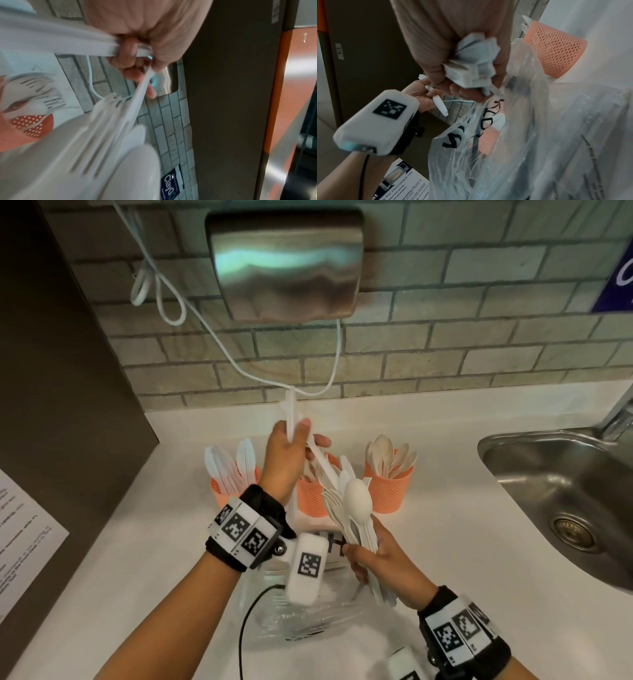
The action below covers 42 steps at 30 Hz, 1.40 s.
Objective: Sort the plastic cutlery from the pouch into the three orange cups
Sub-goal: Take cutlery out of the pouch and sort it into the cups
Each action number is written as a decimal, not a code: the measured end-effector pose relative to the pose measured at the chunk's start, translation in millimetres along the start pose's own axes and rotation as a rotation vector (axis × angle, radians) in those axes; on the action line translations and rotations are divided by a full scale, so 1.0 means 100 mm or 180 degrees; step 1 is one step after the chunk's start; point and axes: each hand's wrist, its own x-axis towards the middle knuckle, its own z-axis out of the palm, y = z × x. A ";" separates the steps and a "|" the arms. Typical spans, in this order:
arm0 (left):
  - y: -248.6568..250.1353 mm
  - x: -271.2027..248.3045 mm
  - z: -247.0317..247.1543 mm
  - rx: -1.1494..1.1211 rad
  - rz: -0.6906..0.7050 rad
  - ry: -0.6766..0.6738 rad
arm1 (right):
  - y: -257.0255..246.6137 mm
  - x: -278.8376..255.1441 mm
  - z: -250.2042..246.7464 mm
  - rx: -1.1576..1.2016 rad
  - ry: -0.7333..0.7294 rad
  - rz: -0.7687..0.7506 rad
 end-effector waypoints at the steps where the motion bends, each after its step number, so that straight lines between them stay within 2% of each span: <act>1: 0.04 0.05 -0.02 -0.0068 0.0045 0.0173 | 0.00 0.00 0.00 -0.0013 0.0026 -0.0006; 4: 0.11 0.19 -0.11 -0.0373 0.0239 0.0760 | 0.00 -0.01 0.00 -0.0062 0.0168 -0.0021; 6: 0.14 0.23 -0.16 -0.0805 0.0185 0.0851 | 0.00 -0.01 0.01 -0.0130 0.0278 -0.0022; 8: 0.14 0.17 -0.18 -0.1057 -0.0158 0.0580 | -0.01 -0.01 0.01 -0.0153 0.0360 -0.0019; 11: 0.06 -0.01 -0.20 -0.0542 -0.0572 -0.0241 | -0.03 -0.01 0.01 -0.0091 0.0354 -0.0025; 13: -0.02 -0.14 -0.16 -0.0083 -0.0563 -0.0781 | -0.04 -0.01 -0.01 0.0028 0.0279 0.0005; 15: -0.06 -0.26 -0.09 0.0294 -0.0454 -0.0951 | -0.04 -0.01 -0.02 0.0161 0.0125 0.0059; 21: -0.14 -0.31 0.00 0.0612 0.0143 -0.0750 | -0.06 -0.03 -0.04 0.0317 -0.0148 0.0154; 26: -0.14 -0.29 -0.01 0.0702 0.0144 -0.0951 | -0.06 -0.06 -0.06 0.0247 -0.0196 0.0151; 42: -0.13 -0.29 -0.02 0.1400 0.0532 -0.0770 | -0.05 0.01 -0.12 -0.0029 -0.0133 0.0028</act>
